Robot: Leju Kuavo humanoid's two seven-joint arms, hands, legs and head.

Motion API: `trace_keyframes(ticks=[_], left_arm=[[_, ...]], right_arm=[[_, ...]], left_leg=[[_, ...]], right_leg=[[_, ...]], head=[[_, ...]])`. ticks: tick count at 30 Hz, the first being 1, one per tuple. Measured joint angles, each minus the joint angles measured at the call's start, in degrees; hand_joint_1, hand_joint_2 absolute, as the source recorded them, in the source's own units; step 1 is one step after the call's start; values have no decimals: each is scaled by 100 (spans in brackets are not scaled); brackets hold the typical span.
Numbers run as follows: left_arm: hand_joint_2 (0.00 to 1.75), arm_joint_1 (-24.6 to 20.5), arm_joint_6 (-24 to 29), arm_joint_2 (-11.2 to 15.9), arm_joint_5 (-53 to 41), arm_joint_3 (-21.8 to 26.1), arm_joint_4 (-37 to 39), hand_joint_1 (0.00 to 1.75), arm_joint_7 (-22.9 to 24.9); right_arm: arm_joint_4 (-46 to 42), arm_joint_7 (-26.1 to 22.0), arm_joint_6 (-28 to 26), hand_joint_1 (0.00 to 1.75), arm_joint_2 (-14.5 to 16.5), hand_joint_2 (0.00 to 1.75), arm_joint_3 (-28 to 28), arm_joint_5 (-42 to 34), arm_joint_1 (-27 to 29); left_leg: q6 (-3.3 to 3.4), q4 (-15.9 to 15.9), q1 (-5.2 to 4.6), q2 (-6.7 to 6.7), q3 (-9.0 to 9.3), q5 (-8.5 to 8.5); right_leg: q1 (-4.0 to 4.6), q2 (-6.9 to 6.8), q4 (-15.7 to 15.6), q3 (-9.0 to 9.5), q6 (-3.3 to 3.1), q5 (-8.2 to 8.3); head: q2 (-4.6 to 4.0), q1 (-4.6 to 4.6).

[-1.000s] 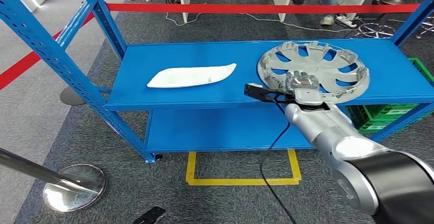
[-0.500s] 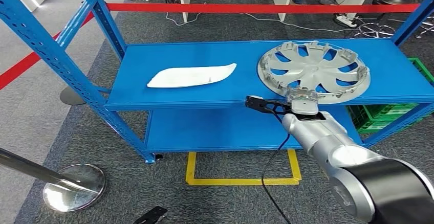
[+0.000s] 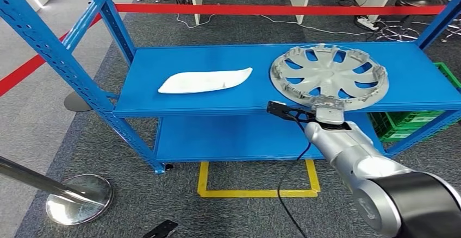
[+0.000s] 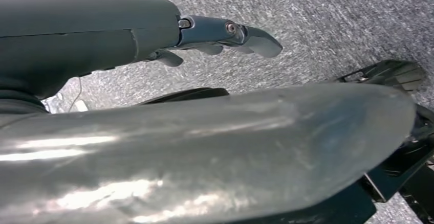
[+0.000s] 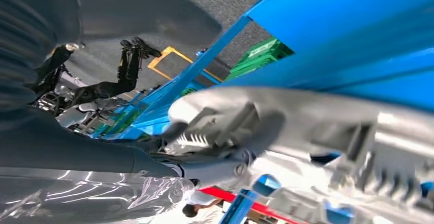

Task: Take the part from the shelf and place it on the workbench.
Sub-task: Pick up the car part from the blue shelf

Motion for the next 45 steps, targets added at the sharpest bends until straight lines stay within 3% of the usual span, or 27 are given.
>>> trace_keyframes(ticks=[22, 35, 45], left_arm=[[0, 54, 21, 5, 65, 6, 0, 0, -33], [0, 64, 18, 35, 129, 21, 0, 0, -100], [0, 64, 16, 35, 131, 22, 0, 0, -104]], right_arm=[[0, -522, -382, 175, -209, 175, -97, 95, 77], [-19, -1111, -622, 175, -217, 175, -97, 198, 17], [-24, -1177, -640, 175, -217, 175, -97, 195, -85]], left_leg=[[9, 0, 0, 2, 6, -6], [9, 0, 0, 2, 1, -4], [12, 0, 0, 1, -7, -3]], right_leg=[[1, 1, -8, 10, 5, 1], [0, 3, -7, 6, 6, 6], [0, -2, -8, 1, 6, 6]], head=[[0, 1], [0, 1], [0, 1]])
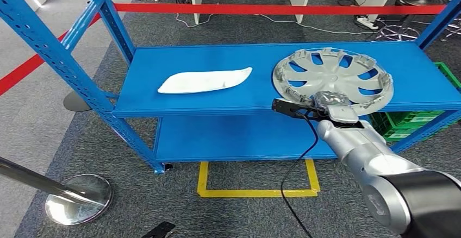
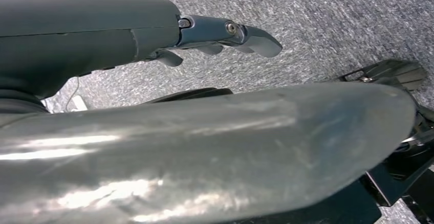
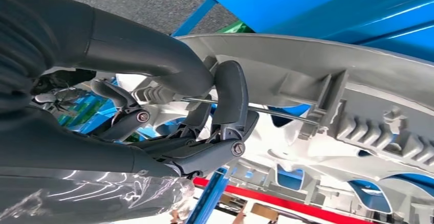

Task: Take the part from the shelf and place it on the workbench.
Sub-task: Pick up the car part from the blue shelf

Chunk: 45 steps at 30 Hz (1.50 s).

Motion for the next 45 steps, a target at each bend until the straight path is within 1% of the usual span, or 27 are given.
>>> trace_keyframes(ticks=[2, 4, 7, 9, 14, 18, 22, 30, 37, 42, 45], left_arm=[[87, 0, 4, 0, 14, 2, 0, 0, -10], [175, 1, 22, 2, 45, 7, 0, 0, -42], [175, 1, 69, 6, 114, 38, 0, 0, -181], [175, -2, 75, 10, 144, 74, 0, 0, -294], [175, -21, 196, 20, 143, 120, 0, 0, -425], [175, -32, 292, 30, 142, 133, 0, 0, -396], [175, -30, 295, 31, 142, 143, 0, 0, -374], [175, -23, 264, 27, 137, 150, 0, 0, -329], [175, -17, 191, 21, 79, 150, 0, 0, -298], [175, -20, 179, 14, 40, 145, 0, 0, -285], [175, -27, 162, 4, 2, 131, 0, 0, -262]], right_arm=[[-3, -127, -92, 175, 6, 175, 0, -19, -7], [-36, -367, -272, 175, 38, 175, 0, -60, -47], [-166, -733, -540, 175, 167, 175, 0, -142, -216], [-258, -878, -620, 175, 270, 175, 0, -178, -374], [-440, -994, -744, 175, 444, 175, 2, -242, -607], [-543, -1122, -909, 175, 496, 175, 19, -323, -669], [-634, -1156, -931, 175, 586, 175, 51, -345, -739], [-696, -987, -897, 175, 693, 175, 153, -368, -745], [-586, -536, -476, 175, 684, 175, 266, -319, -694], [-462, -342, -301, 175, 642, 175, 310, -305, -617], [-388, -108, -96, 175, 602, 175, 323, -265, -563]], left_leg=[[0, 0, 0, 0, -4, 0], [0, 0, 0, 0, -11, 0], [-1, 0, 0, 2, -19, 4], [-3, 0, 1, 1, -22, 8], [-7, 0, 3, -1, -25, 13], [-7, 0, 2, 0, -28, 13], [-7, 0, 1, 0, -28, 13], [-7, 0, 2, -1, -29, 13], [-7, 0, 1, 0, -28, 13], [-7, 0, 1, 1, -29, 12], [-7, 0, 1, 0, -29, 12]], right_leg=[[0, -1, 0, -2, 0, 0], [-1, 1, 0, -8, 2, 2], [-1, 6, 1, -22, 5, 6], [0, 4, 1, -27, 4, 6], [4, -1, 1, -27, 4, 6], [2, 2, 1, -28, 4, 6], [2, 0, 0, -29, 4, 6], [2, 0, 0, -30, 4, 6], [2, 1, -1, -31, 4, 6], [2, 2, -2, -33, 4, 6], [2, 1, -2, -34, 4, 5]], head=[[-1, 1], [-1, 1], [0, 0], [0, -1], [0, -2], [0, 1], [0, 0], [0, -1], [0, 0], [0, -1], [-1, -1]])
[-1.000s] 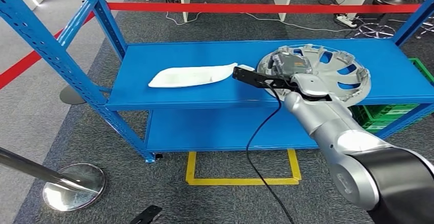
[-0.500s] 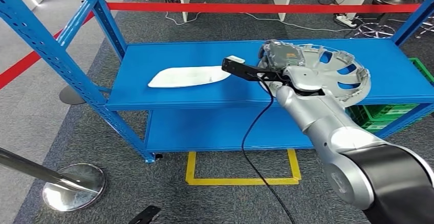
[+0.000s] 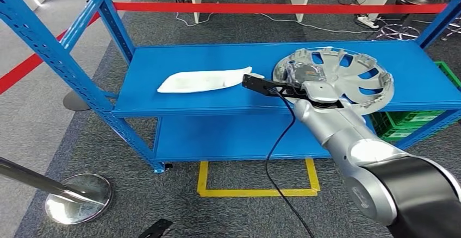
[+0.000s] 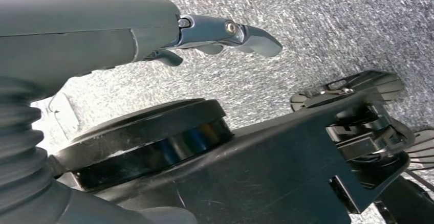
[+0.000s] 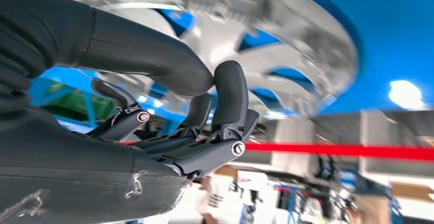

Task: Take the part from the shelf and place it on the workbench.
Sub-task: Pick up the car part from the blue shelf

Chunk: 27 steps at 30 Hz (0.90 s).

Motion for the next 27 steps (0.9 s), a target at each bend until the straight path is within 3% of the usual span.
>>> trace_keyframes(ticks=[8, 10, 12, 14, 27], left_arm=[[175, -20, -68, -7, -88, -15, 0, 0, 42], [175, -23, -62, -7, -91, -15, 0, 0, 33], [87, -25, -41, -6, -91, -17, 0, 0, -1], [0, -25, -12, -4, -91, -23, 0, 0, -42], [0, -45, 46, -5, -117, -58, 0, 0, 7]], right_arm=[[196, 393, 197, 175, -132, 175, 7, 31, 436], [227, 416, 193, 87, -154, 87, 7, 22, 494], [249, 415, 170, 0, -172, 0, 7, 14, 526], [261, 380, 124, 0, -192, 0, 7, 8, 542], [263, 313, 23, 0, -210, 0, 7, 55, 544]], left_leg=[[1, 0, 0, 1, -1, -2], [2, 0, 0, 1, -1, -2], [2, 0, 0, 1, -1, -2], [1, 0, 0, 1, -1, -1], [1, 0, 0, 1, -1, -1]], right_leg=[[0, 1, -1, 0, 0, 0], [0, 1, -1, 0, 0, 0], [0, 1, 0, -1, 0, 0], [0, 1, 0, -1, 0, 0], [0, 1, 0, 0, 0, 0]], head=[[1, 1], [1, 1], [1, 1], [1, 0], [1, 1]])
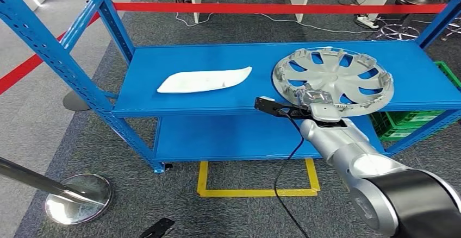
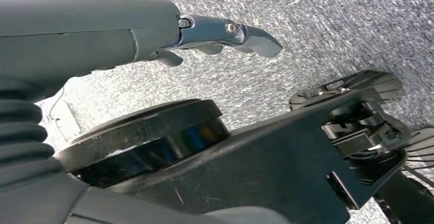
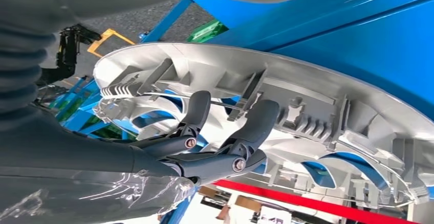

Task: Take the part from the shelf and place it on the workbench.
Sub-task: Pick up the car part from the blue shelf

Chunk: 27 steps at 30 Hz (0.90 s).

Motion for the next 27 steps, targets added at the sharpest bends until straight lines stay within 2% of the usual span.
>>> trace_keyframes(ticks=[15, 19, 23, 27], left_arm=[[0, 2, -34, 1, 0, -75, 0, 0, 23], [0, 5, -50, 1, 42, -74, 0, 0, 24], [0, 12, -51, 8, 110, -69, 0, 0, 24], [0, 51, -26, 36, 312, 9, 0, 0, -29]], right_arm=[[0, -34, -16, 0, -3, 0, -1, -6, -7], [0, -144, 155, 0, -4, 0, -27, -83, -87], [-2, -412, 324, 0, 5, 0, -35, -119, -297], [-127, -1024, 274, 0, 171, 0, -35, -331, -744]], left_leg=[[0, 0, 0, 0, 0, 0], [0, 0, 0, 0, -1, 0], [0, 0, 0, -1, -4, 1], [-6, 0, 0, 2, -18, 7]], right_leg=[[0, 0, 0, 0, 0, 0], [0, 0, 0, 0, 0, 0], [0, -1, 1, 0, 0, 2], [-2, 8, 7, -15, -6, 12]], head=[[0, 0], [0, 0], [0, 1], [0, 0]])
